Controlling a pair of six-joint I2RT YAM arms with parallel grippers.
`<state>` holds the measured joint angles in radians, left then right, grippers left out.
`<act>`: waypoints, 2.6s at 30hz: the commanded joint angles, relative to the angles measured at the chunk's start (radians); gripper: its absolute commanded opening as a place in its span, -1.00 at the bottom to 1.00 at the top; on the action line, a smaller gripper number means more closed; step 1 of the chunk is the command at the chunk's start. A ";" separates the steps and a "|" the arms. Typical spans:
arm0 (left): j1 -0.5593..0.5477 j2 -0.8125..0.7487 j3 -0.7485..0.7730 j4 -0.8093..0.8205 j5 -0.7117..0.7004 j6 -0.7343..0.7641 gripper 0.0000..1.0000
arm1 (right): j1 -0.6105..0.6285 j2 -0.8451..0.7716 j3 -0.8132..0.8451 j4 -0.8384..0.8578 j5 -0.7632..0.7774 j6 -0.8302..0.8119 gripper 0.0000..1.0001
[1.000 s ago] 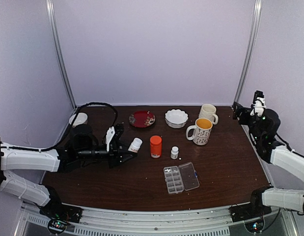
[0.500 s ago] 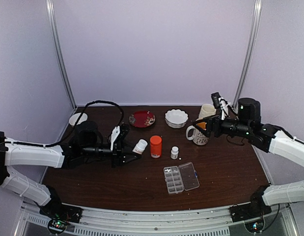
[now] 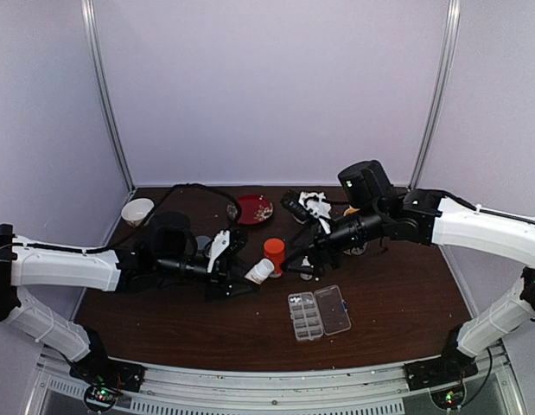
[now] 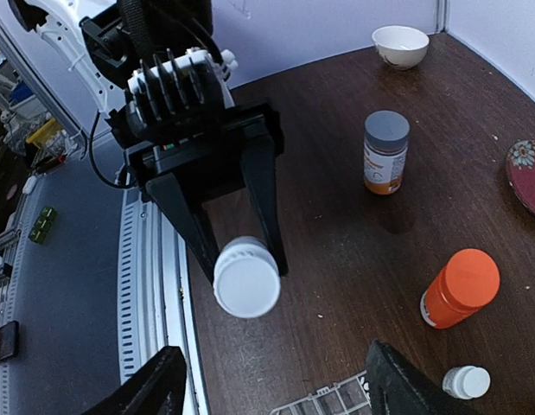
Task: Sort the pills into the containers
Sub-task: Screw the lid of the pill bottle onto the pill bottle.
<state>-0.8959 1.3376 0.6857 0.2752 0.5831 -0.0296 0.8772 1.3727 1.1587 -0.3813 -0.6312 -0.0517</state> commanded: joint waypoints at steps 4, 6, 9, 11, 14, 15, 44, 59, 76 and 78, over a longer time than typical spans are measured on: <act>-0.022 0.010 0.049 -0.023 0.034 0.059 -0.84 | 0.062 0.106 0.146 -0.166 -0.036 -0.163 0.34; -0.024 0.008 0.057 -0.034 0.042 0.065 -0.84 | 0.071 0.132 0.191 -0.211 -0.034 -0.199 0.38; -0.024 0.009 0.065 -0.042 0.054 0.069 -0.83 | 0.081 0.155 0.220 -0.239 -0.026 -0.220 0.37; -0.024 0.008 0.066 -0.045 0.059 0.071 -0.83 | 0.083 0.164 0.230 -0.240 -0.028 -0.222 0.33; -0.024 0.010 0.070 -0.049 0.065 0.072 -0.84 | 0.090 0.183 0.255 -0.263 -0.021 -0.234 0.21; -0.024 0.010 0.070 -0.049 0.066 0.073 -0.83 | 0.091 0.189 0.261 -0.266 -0.016 -0.234 0.15; -0.024 0.022 0.083 -0.044 0.049 0.065 -0.84 | 0.111 0.230 0.284 -0.250 0.008 -0.164 -0.51; -0.099 -0.022 0.105 -0.079 -0.354 0.202 -0.88 | 0.108 0.243 0.239 -0.184 0.162 0.497 -0.69; -0.264 -0.021 0.139 -0.015 -0.838 0.528 -0.90 | 0.094 0.141 -0.031 0.250 0.070 1.331 -0.83; -0.267 -0.014 0.147 -0.020 -0.833 0.530 -0.90 | 0.092 0.126 -0.056 0.293 0.082 1.383 -0.82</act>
<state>-1.1458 1.3331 0.7670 0.1139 -0.2073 0.4282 0.9661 1.5311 1.1648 -0.2501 -0.5346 1.1114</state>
